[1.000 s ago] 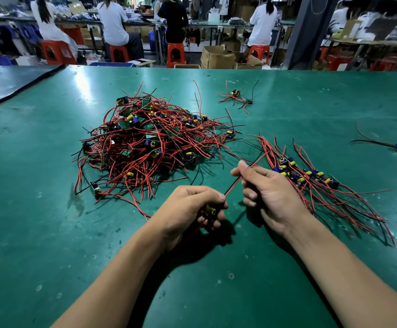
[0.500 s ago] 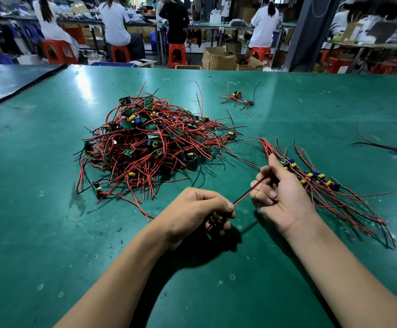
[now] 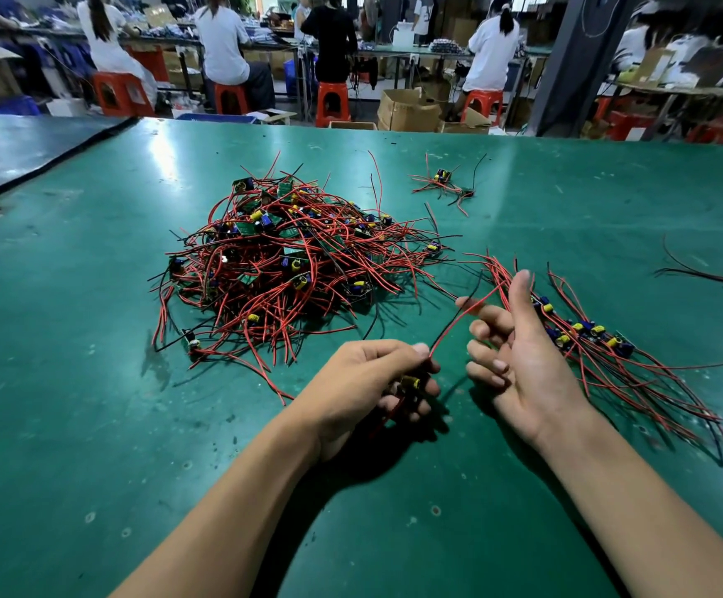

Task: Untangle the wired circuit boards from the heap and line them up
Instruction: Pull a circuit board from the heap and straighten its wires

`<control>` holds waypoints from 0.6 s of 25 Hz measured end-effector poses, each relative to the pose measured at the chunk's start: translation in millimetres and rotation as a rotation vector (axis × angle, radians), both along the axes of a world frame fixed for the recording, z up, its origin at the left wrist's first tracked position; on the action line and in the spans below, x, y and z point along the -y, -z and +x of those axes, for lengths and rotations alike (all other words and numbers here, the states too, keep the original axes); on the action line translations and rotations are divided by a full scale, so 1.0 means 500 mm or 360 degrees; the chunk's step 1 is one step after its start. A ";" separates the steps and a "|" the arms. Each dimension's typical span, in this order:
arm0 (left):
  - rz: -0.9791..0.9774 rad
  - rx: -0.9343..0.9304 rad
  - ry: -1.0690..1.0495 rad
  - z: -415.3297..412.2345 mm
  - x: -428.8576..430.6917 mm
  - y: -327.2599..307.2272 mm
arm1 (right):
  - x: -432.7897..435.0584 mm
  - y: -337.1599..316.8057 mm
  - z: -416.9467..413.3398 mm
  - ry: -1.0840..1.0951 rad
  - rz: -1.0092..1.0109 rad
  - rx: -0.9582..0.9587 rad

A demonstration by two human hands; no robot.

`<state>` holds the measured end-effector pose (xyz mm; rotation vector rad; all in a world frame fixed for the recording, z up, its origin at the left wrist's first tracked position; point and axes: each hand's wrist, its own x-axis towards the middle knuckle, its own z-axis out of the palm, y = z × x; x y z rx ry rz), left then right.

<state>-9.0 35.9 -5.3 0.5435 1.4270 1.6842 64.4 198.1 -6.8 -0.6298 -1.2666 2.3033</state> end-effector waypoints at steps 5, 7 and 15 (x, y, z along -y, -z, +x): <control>0.0183 0.0211 -0.0176 -0.015 0.003 -0.010 | 0.017 0.023 0.004 -0.0038 0.0810 0.0153; 0.0268 0.0189 -0.0204 -0.020 0.006 -0.012 | 0.022 0.029 0.009 0.0017 0.1414 0.0171; 0.0487 0.0128 -0.0310 -0.014 0.005 -0.010 | 0.052 0.016 0.023 0.0039 0.1710 -0.0073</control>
